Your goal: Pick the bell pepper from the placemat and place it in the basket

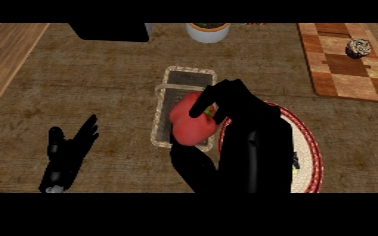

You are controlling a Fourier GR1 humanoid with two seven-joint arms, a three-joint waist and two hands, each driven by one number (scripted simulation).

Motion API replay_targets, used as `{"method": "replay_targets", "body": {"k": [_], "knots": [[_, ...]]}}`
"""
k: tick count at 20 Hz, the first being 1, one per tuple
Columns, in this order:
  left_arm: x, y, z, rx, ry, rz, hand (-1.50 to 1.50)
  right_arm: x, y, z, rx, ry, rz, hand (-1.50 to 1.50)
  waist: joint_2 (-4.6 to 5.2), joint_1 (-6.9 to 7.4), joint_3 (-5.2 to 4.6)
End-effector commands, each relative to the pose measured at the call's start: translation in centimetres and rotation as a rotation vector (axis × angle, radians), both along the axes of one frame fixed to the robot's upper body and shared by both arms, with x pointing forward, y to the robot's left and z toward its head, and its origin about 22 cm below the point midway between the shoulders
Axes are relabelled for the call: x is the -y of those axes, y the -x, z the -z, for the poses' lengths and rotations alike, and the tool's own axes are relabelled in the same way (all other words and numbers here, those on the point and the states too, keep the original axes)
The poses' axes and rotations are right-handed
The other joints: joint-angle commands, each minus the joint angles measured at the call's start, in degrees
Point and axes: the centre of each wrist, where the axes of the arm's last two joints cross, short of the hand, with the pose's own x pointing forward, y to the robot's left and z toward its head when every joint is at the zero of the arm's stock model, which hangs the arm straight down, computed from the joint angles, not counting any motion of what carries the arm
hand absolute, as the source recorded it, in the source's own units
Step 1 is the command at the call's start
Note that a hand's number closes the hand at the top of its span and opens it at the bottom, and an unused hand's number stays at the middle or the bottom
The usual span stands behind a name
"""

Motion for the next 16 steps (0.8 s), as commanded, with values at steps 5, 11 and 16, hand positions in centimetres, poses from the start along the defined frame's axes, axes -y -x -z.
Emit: {"method": "replay_targets", "body": {"k": [5, 11, 16], "knots": [[0.2, 0.0, 0.5, -0.056, -0.011, 0.021, 0.0, -2.2, -3.7, -4.5, -0.157, -0.075, 0.168, 1.5, 0.59, 1.26, -0.08], [0.3, -0.9, 0.3, -0.04, -0.002, 0.018, 0.0, -2.9, -6.9, -6.1, -0.19, -0.181, 0.161, 1.5, 1.15, 1.62, 0.04], [1.1, 0.3, 1.3, -0.063, 0.009, 0.01, 0.0, -2.4, -9.0, -7.1, -0.203, -0.306, 0.161, 1.5, 1.25, 1.8, 0.17]]}}
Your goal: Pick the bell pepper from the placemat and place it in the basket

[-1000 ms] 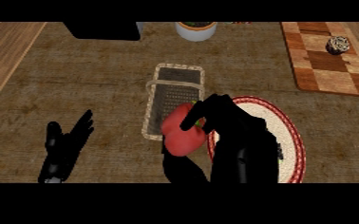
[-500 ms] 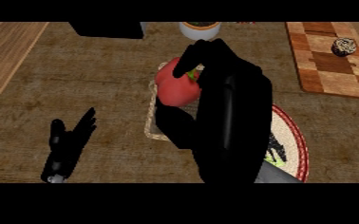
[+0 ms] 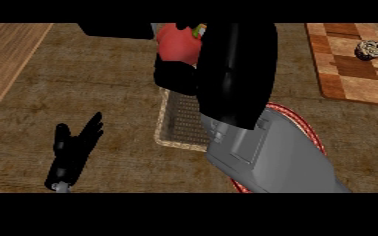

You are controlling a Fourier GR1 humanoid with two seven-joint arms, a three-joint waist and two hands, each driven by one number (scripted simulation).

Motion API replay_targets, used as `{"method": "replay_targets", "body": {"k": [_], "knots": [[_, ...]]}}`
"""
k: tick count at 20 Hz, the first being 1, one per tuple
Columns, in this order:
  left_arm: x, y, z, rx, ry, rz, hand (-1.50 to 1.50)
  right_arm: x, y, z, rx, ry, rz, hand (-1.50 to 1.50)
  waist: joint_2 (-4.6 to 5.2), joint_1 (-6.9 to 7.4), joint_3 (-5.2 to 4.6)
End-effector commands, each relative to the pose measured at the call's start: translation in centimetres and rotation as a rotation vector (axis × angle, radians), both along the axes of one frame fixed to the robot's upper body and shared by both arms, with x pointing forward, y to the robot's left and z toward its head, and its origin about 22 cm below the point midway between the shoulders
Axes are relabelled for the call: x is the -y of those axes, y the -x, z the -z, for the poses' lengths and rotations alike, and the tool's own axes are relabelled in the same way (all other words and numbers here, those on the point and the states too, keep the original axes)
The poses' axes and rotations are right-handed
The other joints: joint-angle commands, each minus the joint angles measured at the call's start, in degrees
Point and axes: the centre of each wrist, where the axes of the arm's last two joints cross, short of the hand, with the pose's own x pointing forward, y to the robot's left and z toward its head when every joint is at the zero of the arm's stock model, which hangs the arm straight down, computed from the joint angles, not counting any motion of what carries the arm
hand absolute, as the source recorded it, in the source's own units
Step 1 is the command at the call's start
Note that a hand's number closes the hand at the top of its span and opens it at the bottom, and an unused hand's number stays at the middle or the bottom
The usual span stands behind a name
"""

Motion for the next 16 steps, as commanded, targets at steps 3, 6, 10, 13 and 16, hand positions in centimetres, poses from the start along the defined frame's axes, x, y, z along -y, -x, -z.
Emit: {"method": "replay_targets", "body": {"k": [3, 6, 10, 13, 16], "knots": [[0.5, 1.1, 1.7, -0.071, -0.005, -0.018, 0.0, -1.2, -1.4, -1.6, -0.14, -0.259, 0.092, 1.5, 0.15, -0.69, -0.2], [0.8, 0.5, 1.2, -0.058, 0.01, -0.038, 0.0, -1.9, -2.1, -0.8, -0.142, -0.26, 0.091, 1.5, 0.18, -1.08, -0.16], [-0.7, 1.5, 1.9, -0.076, 0.0, -0.055, 0.0, -1.0, -4.2, 1.0, -0.175, -0.137, 0.269, 1.5, -0.28, -3.27, -0.29], [-2.0, 2.1, 1.2, -0.077, 0.003, -0.063, 0.0, -1.4, -3.8, 2.7, -0.265, -0.034, 0.252, 1.5, -0.27, -3.28, -0.12], [-2.0, 2.7, 2.5, -0.085, -0.002, -0.072, 0.0, -2.1, -2.6, 2.8, -0.251, 0.006, 0.211, -1.5, -0.3, -3.66, -0.15]]}}
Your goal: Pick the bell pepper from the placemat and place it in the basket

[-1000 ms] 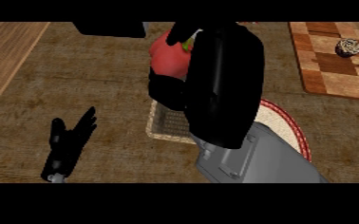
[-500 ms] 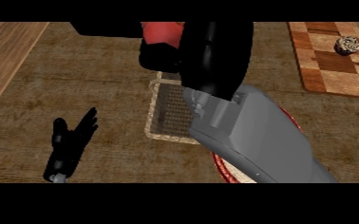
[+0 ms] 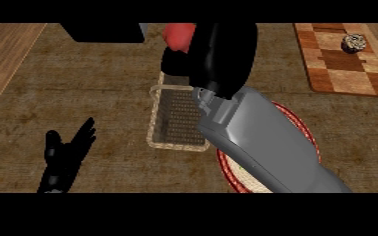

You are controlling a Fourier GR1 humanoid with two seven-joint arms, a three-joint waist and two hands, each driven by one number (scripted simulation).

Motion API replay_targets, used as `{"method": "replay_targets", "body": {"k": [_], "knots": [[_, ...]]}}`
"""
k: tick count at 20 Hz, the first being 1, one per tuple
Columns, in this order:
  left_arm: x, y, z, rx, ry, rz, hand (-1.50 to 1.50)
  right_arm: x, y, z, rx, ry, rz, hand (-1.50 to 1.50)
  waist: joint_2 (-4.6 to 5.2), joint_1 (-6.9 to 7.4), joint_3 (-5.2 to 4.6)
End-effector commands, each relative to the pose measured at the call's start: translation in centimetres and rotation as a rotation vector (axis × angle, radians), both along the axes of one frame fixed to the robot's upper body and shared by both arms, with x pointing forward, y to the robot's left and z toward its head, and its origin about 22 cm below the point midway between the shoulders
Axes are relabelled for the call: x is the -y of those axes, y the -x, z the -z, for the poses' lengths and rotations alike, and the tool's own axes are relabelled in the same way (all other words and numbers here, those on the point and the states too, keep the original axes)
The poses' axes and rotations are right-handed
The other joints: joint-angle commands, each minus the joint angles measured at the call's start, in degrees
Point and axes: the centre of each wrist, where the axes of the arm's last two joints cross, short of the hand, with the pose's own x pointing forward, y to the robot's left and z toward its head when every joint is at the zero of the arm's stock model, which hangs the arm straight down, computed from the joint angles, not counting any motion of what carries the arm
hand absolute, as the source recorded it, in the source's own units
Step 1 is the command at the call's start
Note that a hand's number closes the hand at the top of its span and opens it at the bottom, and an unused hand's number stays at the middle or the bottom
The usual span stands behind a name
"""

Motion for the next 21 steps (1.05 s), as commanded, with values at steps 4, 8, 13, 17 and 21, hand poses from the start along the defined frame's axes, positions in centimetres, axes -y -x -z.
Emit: {"method": "replay_targets", "body": {"k": [4, 8, 13, 17, 21], "knots": [[-2.3, 1.7, 1.1, -0.069, 0.018, -0.032, 0.0, -0.8, 1.8, -1.3, -0.088, -0.049, 0.129, -1.5, 0.06, -0.86, -0.41], [-0.5, 1.3, 0.9, -0.068, -0.007, -0.019, 0.0, 0.2, 2.6, -1.8, -0.037, -0.127, 0.126, -1.5, 0.02, -1.25, -0.36], [0.3, 0.3, 0.4, -0.064, 0.008, -0.049, 0.0, 2.3, 3.6, -1.7, 0.015, -0.213, 0.17, -1.5, 0.02, -2.07, -0.33], [-0.3, 2.3, 1.8, -0.08, 0.005, -0.041, 0.0, 5.1, 4.2, -3.0, 0.041, -0.269, 0.246, -1.5, -0.13, -2.48, -0.36], [-1.8, 2.7, 1.9, -0.098, 0.002, -0.082, 0.0, 8.6, 6.5, -2.8, 0.026, -0.271, 0.283, -1.5, -0.38, -3.88, -0.34]]}}
